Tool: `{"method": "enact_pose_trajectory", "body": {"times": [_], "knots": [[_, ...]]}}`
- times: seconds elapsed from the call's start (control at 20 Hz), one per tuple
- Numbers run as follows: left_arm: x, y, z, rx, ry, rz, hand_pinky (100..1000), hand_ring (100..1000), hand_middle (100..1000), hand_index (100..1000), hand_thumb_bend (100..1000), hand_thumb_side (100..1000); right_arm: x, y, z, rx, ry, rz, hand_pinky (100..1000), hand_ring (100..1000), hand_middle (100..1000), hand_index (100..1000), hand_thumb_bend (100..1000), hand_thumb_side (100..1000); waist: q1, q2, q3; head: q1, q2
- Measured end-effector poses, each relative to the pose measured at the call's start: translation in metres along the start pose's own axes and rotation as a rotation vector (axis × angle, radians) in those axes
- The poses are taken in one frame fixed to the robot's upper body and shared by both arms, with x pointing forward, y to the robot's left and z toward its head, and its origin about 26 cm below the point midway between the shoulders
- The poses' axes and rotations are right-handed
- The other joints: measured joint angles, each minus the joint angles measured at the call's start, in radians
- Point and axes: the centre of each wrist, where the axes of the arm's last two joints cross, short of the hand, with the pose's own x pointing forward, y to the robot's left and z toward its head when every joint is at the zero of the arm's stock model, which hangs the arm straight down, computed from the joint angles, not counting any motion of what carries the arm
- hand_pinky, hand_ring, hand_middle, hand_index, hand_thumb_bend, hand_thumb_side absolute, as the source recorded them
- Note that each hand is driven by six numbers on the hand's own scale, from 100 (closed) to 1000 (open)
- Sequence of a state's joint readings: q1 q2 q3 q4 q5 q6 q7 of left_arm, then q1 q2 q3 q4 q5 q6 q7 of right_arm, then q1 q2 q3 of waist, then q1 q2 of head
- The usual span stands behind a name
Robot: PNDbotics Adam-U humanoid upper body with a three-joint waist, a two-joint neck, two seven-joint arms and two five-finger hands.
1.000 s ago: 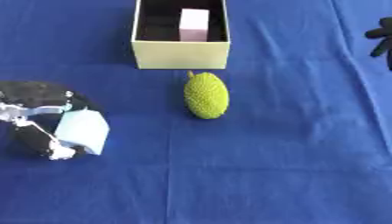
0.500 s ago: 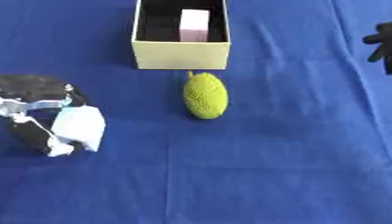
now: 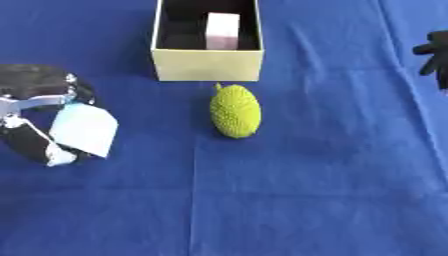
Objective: Pick up objects on the table and place them in the box.
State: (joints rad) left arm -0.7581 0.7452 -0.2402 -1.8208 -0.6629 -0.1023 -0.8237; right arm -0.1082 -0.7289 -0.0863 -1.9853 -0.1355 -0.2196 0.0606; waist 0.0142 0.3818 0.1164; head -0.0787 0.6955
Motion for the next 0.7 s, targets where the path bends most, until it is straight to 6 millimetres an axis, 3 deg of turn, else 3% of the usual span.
{"method": "enact_pose_trajectory", "body": {"times": [0.2,0.7], "knots": [[0.005,0.032,-0.004,0.132,-0.026,0.037,657,566,390,620,100,100,0.000,0.000,0.000,-0.001,-0.002,-0.006,1000,816,511,829,100,524,0.003,-0.010,-0.006,0.001,0.001],[0.001,0.080,-0.048,0.293,0.045,0.193,652,564,406,630,100,100,0.004,-0.002,-0.010,0.014,-0.052,-0.024,1000,817,512,829,100,525,0.023,-0.012,-0.050,0.031,-0.011]]}}
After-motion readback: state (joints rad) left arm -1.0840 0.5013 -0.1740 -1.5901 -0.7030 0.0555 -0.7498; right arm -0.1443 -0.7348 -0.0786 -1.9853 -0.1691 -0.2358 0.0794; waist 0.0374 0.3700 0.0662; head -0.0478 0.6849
